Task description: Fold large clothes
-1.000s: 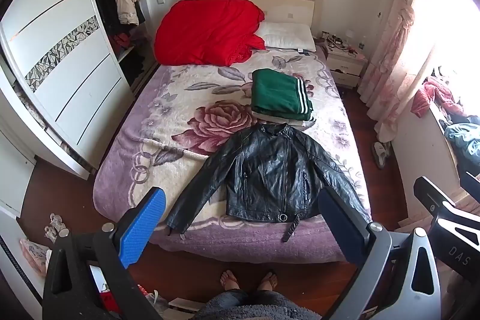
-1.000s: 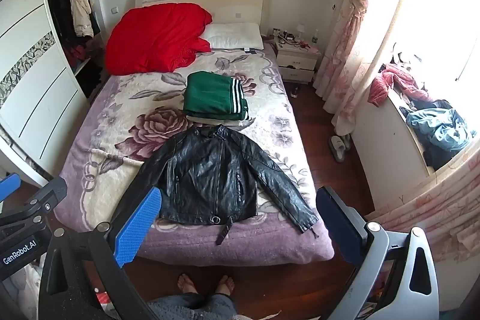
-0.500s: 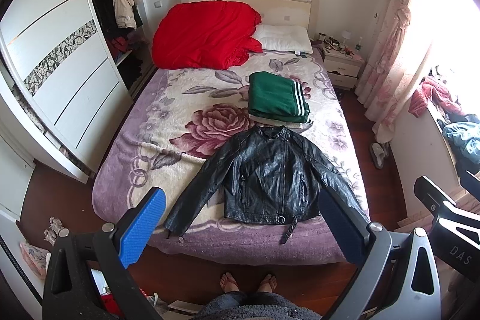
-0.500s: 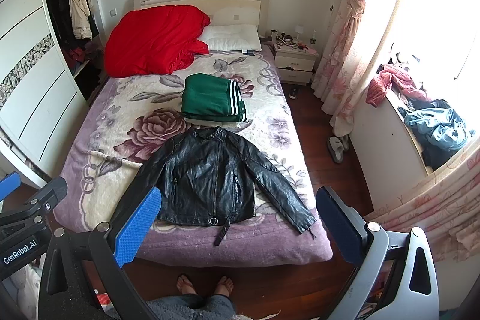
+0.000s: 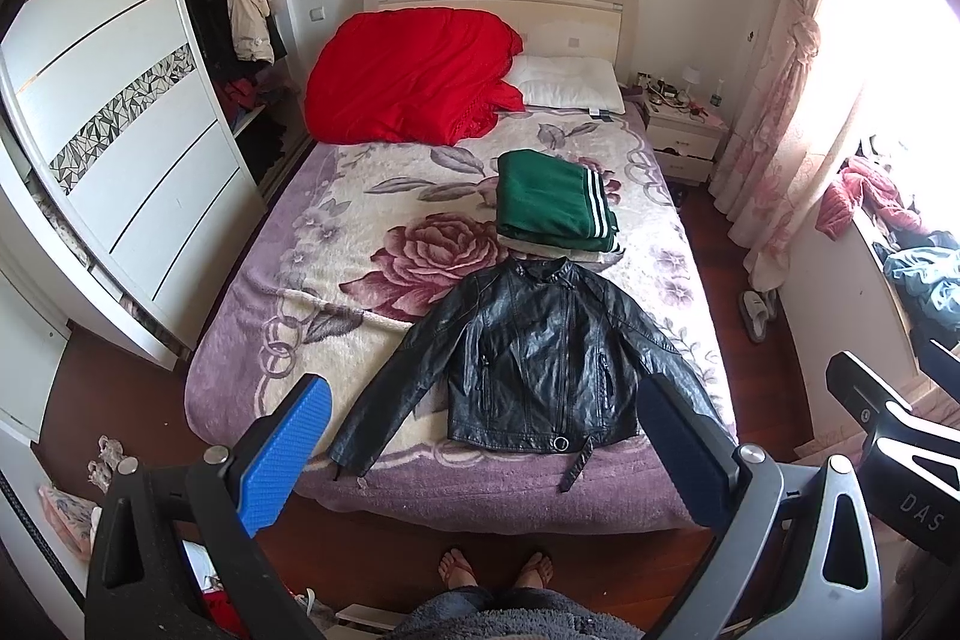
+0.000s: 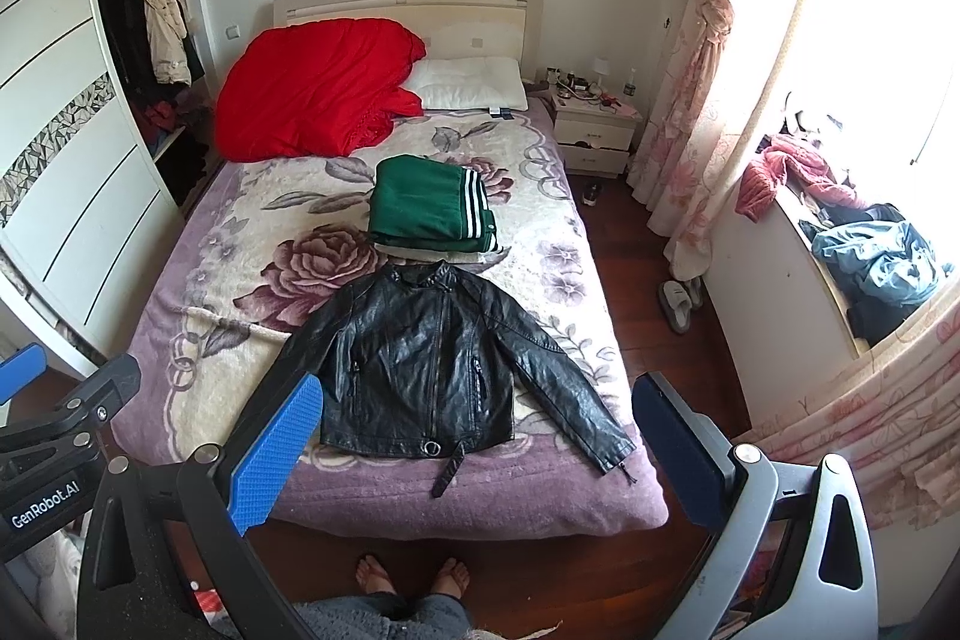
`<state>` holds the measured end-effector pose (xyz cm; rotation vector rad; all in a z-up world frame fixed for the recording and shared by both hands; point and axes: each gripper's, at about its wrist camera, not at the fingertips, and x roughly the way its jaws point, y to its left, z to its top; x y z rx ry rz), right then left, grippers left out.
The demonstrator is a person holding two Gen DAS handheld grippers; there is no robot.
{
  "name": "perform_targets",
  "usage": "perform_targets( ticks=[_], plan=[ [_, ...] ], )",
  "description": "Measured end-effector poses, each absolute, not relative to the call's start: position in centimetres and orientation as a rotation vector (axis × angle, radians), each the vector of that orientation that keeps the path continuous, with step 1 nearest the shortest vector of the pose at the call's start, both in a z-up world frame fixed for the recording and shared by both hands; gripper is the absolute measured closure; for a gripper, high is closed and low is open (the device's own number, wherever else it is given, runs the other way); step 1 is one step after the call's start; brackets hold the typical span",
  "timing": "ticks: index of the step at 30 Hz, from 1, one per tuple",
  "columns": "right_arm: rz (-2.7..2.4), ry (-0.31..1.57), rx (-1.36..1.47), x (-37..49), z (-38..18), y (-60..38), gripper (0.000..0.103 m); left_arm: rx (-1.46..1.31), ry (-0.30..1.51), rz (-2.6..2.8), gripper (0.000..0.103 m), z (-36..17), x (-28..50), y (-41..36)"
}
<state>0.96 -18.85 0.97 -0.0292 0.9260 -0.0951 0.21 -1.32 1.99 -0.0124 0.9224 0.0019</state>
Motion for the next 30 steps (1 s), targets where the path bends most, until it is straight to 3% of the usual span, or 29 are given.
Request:
perform_targets(
  ticks=[30],
  plan=[
    [-0.091,0.918,-0.024,0.75,1.75,-18.91,0.000,-0.014,0.903,-0.004,0.000,2.92,-0.10,-1.91]
  ],
)
